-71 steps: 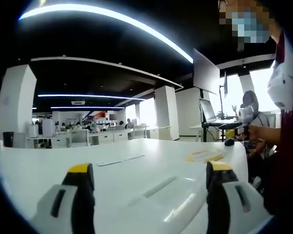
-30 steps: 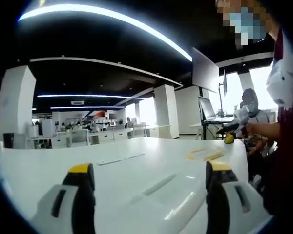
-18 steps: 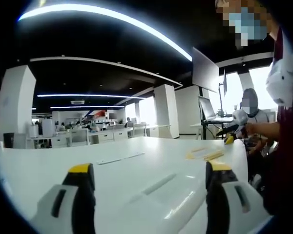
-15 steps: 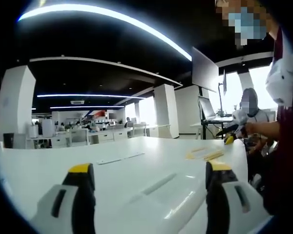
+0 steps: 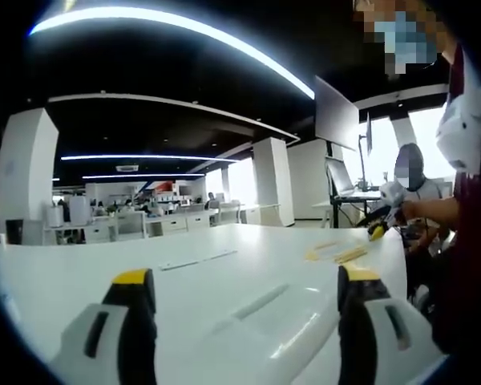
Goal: Snap each plastic latch of the storage box into its locked position after aligning the lid with the box until every specified latch is closed and the lid sits flush.
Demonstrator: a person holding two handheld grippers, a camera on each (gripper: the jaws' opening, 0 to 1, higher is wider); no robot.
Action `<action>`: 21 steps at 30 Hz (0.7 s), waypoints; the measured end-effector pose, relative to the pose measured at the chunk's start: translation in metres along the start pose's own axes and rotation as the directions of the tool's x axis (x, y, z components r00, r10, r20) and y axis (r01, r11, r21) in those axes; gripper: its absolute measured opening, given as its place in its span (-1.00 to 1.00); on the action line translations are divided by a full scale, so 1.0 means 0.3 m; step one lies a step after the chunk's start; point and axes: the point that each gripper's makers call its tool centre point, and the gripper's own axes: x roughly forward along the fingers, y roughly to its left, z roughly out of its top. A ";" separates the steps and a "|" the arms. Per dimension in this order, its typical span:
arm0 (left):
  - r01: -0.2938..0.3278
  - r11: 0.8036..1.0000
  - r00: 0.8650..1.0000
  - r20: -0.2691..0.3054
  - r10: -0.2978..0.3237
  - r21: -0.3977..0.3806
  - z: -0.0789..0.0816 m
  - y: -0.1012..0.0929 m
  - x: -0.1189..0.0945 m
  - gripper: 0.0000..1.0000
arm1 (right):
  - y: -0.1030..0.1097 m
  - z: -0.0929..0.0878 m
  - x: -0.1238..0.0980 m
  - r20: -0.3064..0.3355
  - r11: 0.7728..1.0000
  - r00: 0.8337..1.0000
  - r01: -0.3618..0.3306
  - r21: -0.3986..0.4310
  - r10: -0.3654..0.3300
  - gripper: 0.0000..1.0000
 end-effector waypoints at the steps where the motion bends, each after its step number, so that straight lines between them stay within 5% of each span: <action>1: 0.000 1.000 1.000 0.001 0.000 0.000 0.001 0.000 0.000 0.89 | 0.001 -0.004 0.001 -0.005 1.000 1.000 -0.003 -0.001 0.003 0.26; 21: -0.003 1.000 1.000 -0.004 0.003 0.002 -0.012 -0.004 -0.004 0.88 | 0.010 -0.084 0.014 -0.145 0.993 0.986 -0.090 -0.073 0.079 -0.12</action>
